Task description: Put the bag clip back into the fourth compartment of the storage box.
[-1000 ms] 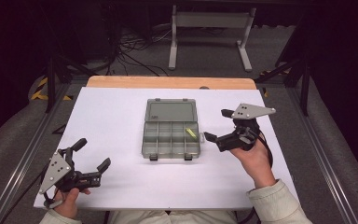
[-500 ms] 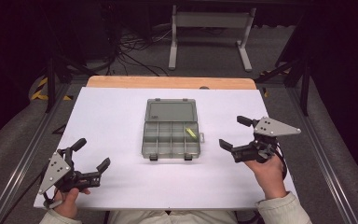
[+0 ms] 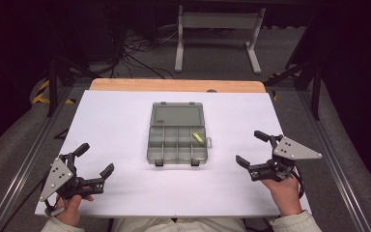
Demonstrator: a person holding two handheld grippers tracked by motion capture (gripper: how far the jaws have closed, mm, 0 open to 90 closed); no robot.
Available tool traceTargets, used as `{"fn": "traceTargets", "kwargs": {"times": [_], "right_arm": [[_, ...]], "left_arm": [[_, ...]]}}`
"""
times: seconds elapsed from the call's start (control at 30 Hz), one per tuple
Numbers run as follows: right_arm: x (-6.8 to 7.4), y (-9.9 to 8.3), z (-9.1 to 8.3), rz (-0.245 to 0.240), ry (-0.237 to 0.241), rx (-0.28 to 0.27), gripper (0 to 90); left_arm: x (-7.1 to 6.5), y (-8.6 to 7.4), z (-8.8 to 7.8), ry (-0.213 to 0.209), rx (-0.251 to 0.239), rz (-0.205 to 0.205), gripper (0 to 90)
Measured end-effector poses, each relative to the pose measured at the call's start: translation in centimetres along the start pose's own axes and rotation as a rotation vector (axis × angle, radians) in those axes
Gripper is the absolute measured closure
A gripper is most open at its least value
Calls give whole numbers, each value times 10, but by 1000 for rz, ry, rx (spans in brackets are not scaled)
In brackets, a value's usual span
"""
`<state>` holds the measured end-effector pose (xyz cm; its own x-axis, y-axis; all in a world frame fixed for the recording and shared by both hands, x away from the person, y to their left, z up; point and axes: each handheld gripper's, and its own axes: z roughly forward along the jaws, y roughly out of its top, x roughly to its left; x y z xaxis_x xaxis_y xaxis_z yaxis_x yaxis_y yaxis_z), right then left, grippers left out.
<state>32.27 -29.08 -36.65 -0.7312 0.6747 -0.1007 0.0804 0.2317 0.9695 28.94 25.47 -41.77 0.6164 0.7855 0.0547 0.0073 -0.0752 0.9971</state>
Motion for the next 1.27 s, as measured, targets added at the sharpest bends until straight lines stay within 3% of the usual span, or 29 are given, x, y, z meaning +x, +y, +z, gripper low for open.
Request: {"fn": "traceTargets", "kwargs": {"times": [0.37,0.67,0.8,0.97,1.27], "right_arm": [[3,-30,-9,0,-26,-23,2],[6,-48,-4,3,-31,5,2],[9,-58,1,40,-35,13,2],[11,-61,6,68,-8,13,2],[9,-61,4,69,-37,-4,2]], "left_arm": [[0,0,0,-5,-3,4,8],[0,0,0,-9,-4,2,8],[0,0,0,-13,-6,2,8],[0,0,0,-14,-5,2,8],[0,0,0,-13,-5,2,8]]}}
